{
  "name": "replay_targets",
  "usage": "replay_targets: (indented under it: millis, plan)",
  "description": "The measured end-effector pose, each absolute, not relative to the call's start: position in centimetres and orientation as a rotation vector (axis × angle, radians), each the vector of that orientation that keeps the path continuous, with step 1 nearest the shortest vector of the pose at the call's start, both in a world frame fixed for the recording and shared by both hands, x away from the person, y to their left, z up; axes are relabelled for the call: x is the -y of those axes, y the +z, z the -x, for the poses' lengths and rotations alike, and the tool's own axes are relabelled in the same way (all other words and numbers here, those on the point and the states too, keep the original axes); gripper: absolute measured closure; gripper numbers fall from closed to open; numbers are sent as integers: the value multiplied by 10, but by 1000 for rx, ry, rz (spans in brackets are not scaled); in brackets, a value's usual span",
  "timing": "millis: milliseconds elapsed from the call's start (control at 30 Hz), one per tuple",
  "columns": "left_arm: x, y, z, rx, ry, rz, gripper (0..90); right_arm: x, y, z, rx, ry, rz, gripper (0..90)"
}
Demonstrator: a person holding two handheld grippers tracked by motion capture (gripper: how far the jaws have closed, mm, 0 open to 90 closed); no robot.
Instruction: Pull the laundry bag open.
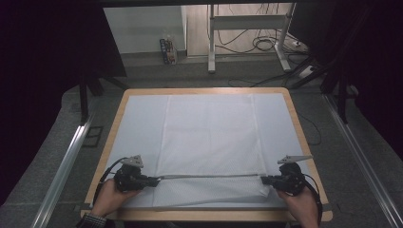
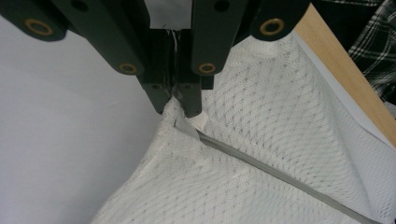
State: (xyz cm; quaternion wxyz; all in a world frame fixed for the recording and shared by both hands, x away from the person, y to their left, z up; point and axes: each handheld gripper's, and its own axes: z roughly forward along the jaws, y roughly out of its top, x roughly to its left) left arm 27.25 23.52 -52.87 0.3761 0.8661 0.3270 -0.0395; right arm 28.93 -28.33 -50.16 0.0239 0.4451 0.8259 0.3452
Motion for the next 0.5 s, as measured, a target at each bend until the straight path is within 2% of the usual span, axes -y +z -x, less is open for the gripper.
replay_targets:
  millis: [500]
  plan:
    - [-251,-528,-266,-874,-68,-2196,872,281,-501,-289,-2553,1043,-1361,859]
